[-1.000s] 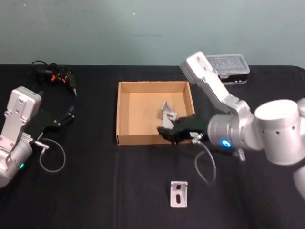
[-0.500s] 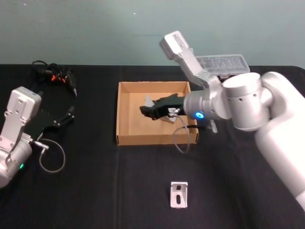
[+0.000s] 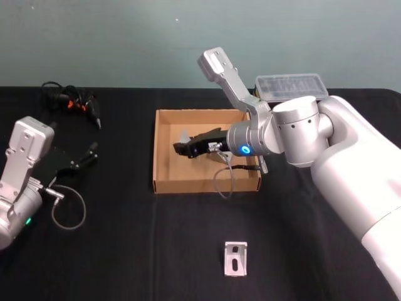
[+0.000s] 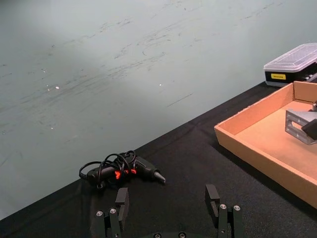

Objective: Use one hand to pick up the angle iron from the table and place it into the box.

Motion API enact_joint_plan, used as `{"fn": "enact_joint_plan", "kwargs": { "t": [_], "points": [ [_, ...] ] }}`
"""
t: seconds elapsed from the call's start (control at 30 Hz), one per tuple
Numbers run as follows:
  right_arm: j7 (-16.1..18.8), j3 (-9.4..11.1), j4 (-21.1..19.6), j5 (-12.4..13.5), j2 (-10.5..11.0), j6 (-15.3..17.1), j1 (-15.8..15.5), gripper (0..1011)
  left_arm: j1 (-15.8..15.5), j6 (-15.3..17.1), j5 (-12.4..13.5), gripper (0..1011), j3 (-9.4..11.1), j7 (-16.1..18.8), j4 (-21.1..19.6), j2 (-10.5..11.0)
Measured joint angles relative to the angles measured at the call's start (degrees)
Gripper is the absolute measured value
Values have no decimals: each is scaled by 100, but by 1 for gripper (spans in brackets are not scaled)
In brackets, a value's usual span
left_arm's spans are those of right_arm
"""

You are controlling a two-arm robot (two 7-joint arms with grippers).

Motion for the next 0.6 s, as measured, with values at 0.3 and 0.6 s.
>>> {"fn": "enact_joint_plan", "kwargs": {
  "t": [0.3, 0.6],
  "points": [
    [12, -3, 35, 14, -12, -27, 21, 302, 0, 0, 0, 1011, 0, 0, 0, 0],
    [7, 1, 10, 13, -6, -12, 9, 302, 0, 0, 0, 1011, 0, 0, 0, 0]
  ]
}}
